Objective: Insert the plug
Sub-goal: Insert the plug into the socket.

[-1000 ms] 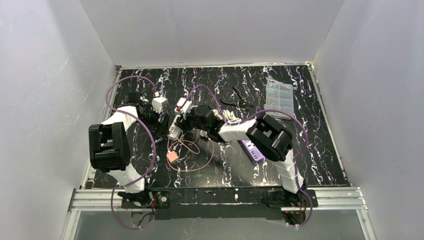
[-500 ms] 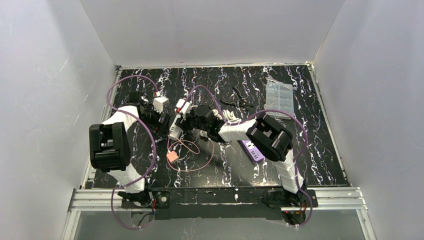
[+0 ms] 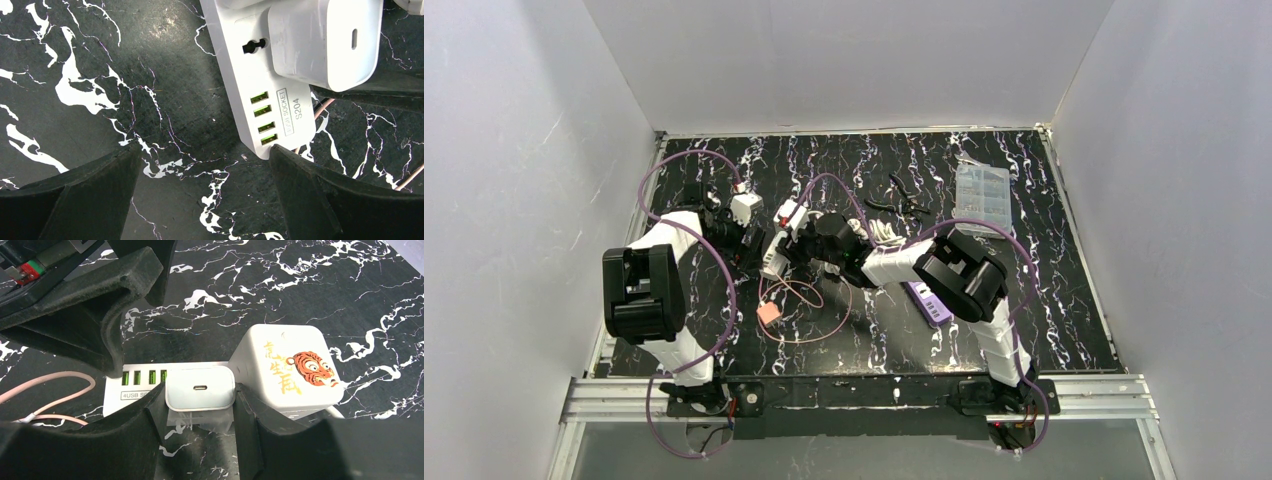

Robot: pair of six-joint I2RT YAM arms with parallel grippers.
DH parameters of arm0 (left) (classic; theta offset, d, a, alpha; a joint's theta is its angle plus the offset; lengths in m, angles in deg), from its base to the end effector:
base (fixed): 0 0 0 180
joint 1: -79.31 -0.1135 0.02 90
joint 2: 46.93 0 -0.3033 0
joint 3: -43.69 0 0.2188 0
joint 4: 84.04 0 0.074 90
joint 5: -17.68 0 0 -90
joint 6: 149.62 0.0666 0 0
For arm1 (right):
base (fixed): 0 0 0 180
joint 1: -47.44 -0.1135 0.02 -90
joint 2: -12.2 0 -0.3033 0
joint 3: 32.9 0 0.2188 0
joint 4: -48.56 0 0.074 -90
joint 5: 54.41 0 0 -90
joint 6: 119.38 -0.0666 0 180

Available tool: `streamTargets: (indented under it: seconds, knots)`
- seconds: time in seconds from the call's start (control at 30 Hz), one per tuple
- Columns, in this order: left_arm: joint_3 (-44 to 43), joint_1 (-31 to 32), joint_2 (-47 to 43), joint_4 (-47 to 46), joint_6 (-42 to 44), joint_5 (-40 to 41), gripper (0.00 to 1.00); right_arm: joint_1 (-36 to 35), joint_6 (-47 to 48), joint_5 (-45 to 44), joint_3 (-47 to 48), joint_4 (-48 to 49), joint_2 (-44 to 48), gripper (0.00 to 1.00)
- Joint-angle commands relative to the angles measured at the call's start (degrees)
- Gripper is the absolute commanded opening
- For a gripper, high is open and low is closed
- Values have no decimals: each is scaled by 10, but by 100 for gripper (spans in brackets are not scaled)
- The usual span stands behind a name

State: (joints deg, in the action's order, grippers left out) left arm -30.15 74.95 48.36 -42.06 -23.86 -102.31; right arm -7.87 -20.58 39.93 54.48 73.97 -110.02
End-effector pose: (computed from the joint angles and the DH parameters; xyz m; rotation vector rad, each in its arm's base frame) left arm 0.3121 -0.0096 0.2177 0.8293 2.3657 -0.4269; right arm 0.2803 0.4138 0.2221 -0.9933 1.4784 0.6577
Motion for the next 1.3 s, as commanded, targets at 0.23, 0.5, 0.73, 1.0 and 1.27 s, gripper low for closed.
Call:
streamTargets:
  seconds: [0.23,0.5,0.73,1.0,1.27]
  knots:
    - [-20,2,1,30,15,18,98,4,-43,-5,2,-40,-24,1]
    - [-59,1,-32,51,-11,3,98,4,-72,18,17,-109,-43,1]
    - [-167,5,-12,70,-80,-78,98,4,-80,8,4,-109,-38,1]
    - [-183,35,39,89,-66,-95,98,4,-84,-1,5,-106,-33,1]
    - [-162,70,47,89,-33,-61,98,4,-97,-6,7,-99,-38,3]
